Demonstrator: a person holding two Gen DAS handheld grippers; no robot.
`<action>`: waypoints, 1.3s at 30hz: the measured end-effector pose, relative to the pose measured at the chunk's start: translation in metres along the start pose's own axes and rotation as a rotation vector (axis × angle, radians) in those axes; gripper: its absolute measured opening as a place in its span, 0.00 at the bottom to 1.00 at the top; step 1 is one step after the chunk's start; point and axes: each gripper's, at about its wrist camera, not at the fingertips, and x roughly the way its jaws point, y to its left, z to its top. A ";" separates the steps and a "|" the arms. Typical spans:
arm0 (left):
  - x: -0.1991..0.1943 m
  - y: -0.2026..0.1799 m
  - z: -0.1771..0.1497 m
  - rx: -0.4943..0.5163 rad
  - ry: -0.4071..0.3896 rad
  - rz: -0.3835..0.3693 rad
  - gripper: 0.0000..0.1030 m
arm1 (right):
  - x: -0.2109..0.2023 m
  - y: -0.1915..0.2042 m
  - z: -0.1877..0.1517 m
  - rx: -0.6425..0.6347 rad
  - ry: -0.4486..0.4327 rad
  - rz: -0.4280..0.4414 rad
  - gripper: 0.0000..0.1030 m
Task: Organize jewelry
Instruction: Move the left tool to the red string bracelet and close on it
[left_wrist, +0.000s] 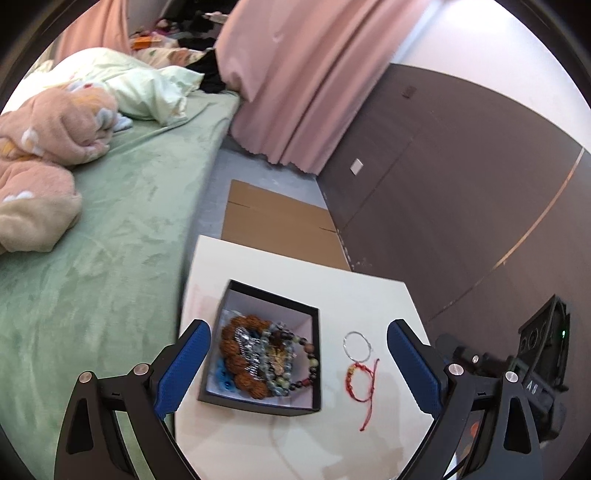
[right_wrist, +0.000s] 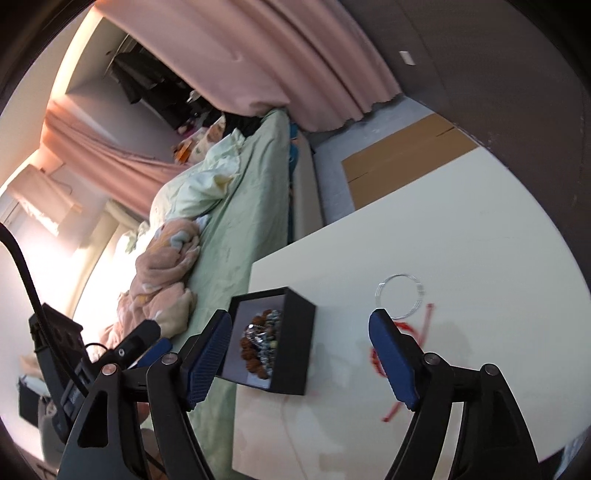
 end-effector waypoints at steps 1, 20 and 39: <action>0.001 -0.004 -0.002 0.010 0.005 -0.004 0.94 | -0.003 -0.004 0.001 0.007 -0.003 -0.003 0.75; 0.049 -0.069 -0.030 0.176 0.147 -0.052 0.70 | -0.043 -0.068 0.011 0.098 0.015 -0.090 0.75; 0.124 -0.117 -0.069 0.301 0.349 -0.055 0.42 | -0.056 -0.127 0.018 0.220 0.080 -0.151 0.75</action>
